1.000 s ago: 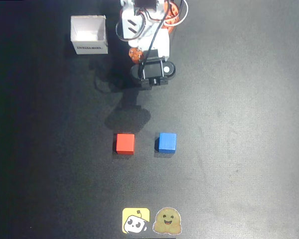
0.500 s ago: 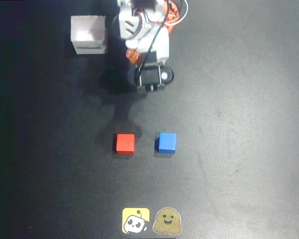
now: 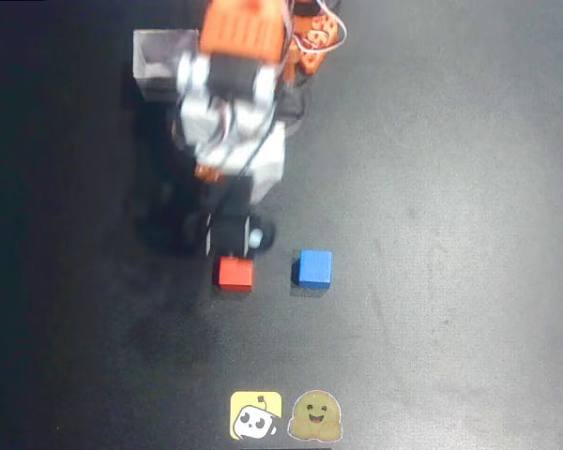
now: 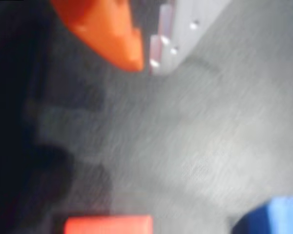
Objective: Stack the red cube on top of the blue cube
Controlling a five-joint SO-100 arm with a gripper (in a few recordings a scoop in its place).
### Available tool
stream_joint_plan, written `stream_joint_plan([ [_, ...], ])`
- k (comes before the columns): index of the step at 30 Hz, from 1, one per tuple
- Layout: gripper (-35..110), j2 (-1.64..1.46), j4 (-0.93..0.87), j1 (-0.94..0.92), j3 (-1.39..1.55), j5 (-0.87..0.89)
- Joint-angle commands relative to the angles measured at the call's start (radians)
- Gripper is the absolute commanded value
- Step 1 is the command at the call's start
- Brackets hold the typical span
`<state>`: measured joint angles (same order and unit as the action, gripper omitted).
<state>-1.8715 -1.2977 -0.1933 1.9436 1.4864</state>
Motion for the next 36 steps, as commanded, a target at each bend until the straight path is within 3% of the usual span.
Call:
stream_joint_plan([
  [1, 0, 0.091, 0.031, -0.014, -0.089, -0.003],
  [10, 0, 0.293, 0.057, -0.012, -0.196, -0.003],
  [19, 14, 0.305, 0.055, -0.005, -0.209, 0.000],
  [36, 24, 0.370, 0.115, 0.058, -0.218, 0.041],
])
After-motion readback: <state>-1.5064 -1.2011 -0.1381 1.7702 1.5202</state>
